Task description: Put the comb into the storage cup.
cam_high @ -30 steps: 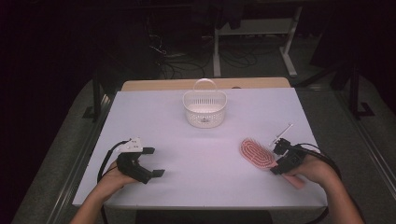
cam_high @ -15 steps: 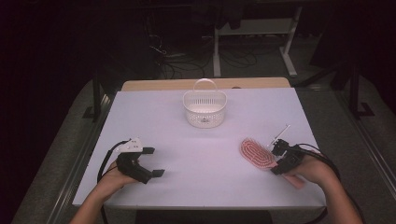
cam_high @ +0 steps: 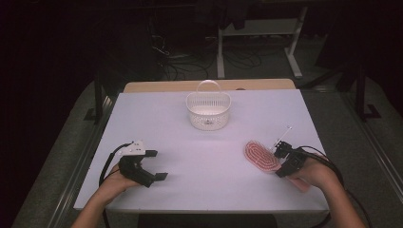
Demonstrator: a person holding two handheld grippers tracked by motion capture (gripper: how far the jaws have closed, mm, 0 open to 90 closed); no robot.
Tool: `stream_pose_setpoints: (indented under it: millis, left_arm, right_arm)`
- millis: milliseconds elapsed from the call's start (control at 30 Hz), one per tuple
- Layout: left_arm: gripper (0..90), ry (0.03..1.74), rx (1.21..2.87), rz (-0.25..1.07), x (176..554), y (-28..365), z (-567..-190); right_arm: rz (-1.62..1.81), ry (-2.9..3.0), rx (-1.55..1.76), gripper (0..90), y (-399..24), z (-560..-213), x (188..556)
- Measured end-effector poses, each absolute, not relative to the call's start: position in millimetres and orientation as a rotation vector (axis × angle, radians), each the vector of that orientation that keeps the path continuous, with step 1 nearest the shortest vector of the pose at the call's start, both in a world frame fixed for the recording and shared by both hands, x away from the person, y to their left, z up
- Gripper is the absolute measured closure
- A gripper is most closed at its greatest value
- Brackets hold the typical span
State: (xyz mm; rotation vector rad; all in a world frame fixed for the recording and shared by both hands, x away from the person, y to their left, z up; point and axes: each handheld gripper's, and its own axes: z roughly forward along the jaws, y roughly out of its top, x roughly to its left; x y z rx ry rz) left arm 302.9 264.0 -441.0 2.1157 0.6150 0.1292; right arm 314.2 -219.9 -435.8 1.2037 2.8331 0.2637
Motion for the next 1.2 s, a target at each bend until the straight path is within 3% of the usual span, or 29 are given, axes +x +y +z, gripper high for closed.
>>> stream_pose_setpoints:
  millis: [1200]
  left_arm:
    - [0.3,0.618,2.114,0.127,303.3,263.3,-441.0]
  right_arm:
    - [0.473,2.774,1.238,69.0,-233.9,-422.3,312.0]
